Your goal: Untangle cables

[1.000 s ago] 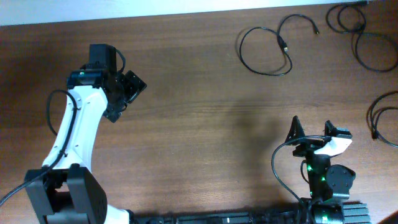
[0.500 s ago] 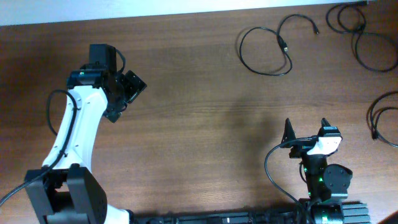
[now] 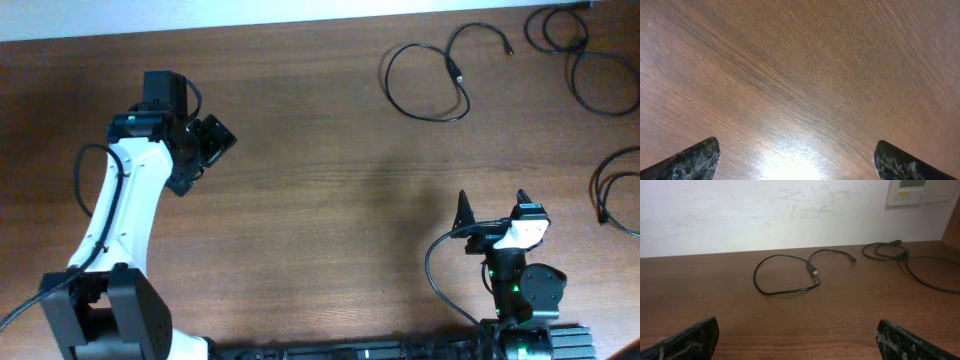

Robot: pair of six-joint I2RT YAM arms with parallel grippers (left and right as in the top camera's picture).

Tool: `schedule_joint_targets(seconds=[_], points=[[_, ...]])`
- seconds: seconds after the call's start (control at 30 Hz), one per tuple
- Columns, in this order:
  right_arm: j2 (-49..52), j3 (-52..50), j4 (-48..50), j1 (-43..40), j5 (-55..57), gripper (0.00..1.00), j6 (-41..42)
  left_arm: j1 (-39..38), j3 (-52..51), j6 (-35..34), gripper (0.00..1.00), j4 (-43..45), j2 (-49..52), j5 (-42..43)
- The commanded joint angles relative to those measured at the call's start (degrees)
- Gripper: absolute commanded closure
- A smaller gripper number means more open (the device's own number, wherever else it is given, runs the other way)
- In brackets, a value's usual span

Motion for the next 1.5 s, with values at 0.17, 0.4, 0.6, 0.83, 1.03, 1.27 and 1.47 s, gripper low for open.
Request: schedule_joint_targets(seconds=[0.17, 0.4, 0.6, 0.83, 1.03, 1.27, 1.47], points=[[-0.59, -0.46, -0.09, 0.52, 0.72, 0.01, 0.0, 0.44, 0.2, 18.78, 0.01, -0.59, -22.49, -4.13], [-0.59, -0.46, -0.09, 0.52, 0.72, 0.01, 0.0, 0.44, 0.2, 19.23, 0.01, -15.69, -41.64, -11.47], [-0.59, -0.46, -0.09, 0.52, 0.72, 0.01, 0.0, -1.33, 0.15, 19.23, 0.01, -23.26, -43.08, -11.47], [-0.59, -0.46, -0.09, 0.52, 0.72, 0.01, 0.0, -1.01, -0.02, 19.21, 0.01, -23.65, -54.99, -5.99], [-0.59, -0.46, -0.09, 0.52, 0.72, 0.01, 0.0, -0.9, -15.06, 19.19, 0.01, -20.06, -70.4, -3.41], [-0.59, -0.46, -0.09, 0.52, 0.72, 0.01, 0.0, 0.15, -30.49, 17.03, 0.01, -16.44, -88.83, -2.78], [-0.59, -0.46, -0.09, 0.52, 0.72, 0.01, 0.0, -2.82, -42.05, 17.09, 0.01, -4.96, -96.13, -1.7]])
